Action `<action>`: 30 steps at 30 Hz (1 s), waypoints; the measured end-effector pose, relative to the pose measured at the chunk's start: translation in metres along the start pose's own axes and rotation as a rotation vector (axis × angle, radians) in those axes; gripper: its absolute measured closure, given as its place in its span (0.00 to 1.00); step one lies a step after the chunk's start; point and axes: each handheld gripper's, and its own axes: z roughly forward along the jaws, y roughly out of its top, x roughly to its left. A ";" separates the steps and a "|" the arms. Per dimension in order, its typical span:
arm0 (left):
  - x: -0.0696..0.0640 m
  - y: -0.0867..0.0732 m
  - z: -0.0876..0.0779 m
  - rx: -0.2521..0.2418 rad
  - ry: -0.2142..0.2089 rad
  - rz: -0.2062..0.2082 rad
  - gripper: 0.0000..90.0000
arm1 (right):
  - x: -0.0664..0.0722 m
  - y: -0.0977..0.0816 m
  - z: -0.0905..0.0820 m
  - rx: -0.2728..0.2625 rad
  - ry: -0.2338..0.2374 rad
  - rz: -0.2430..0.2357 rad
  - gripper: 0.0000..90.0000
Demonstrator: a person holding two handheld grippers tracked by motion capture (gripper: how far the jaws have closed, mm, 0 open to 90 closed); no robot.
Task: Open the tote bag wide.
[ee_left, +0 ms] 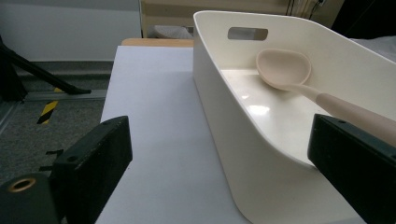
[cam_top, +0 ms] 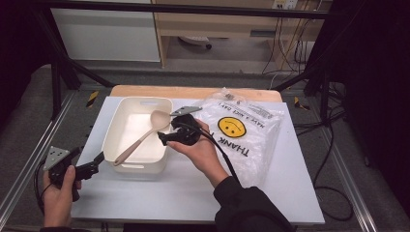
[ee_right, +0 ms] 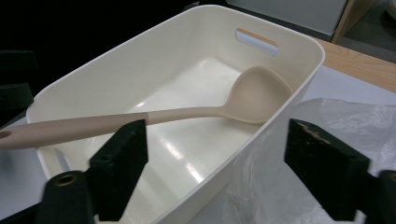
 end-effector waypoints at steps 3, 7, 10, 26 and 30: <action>0.000 0.000 0.000 0.000 0.000 -0.001 0.07 | 0.001 -0.002 -0.007 -0.003 0.017 -0.004 0.12; 0.000 0.000 0.000 0.000 0.001 0.002 0.07 | -0.002 -0.005 -0.017 -0.009 0.030 0.001 0.08; 0.000 0.000 0.000 0.002 0.000 0.003 0.07 | -0.005 -0.007 -0.025 -0.020 0.034 0.007 0.07; -0.002 -0.001 0.001 0.009 -0.001 0.012 0.07 | -0.039 -0.028 -0.054 -0.022 -0.023 0.007 0.06; -0.002 -0.001 0.000 0.008 -0.002 0.009 0.07 | -0.053 -0.040 -0.063 -0.020 -0.059 -0.001 0.06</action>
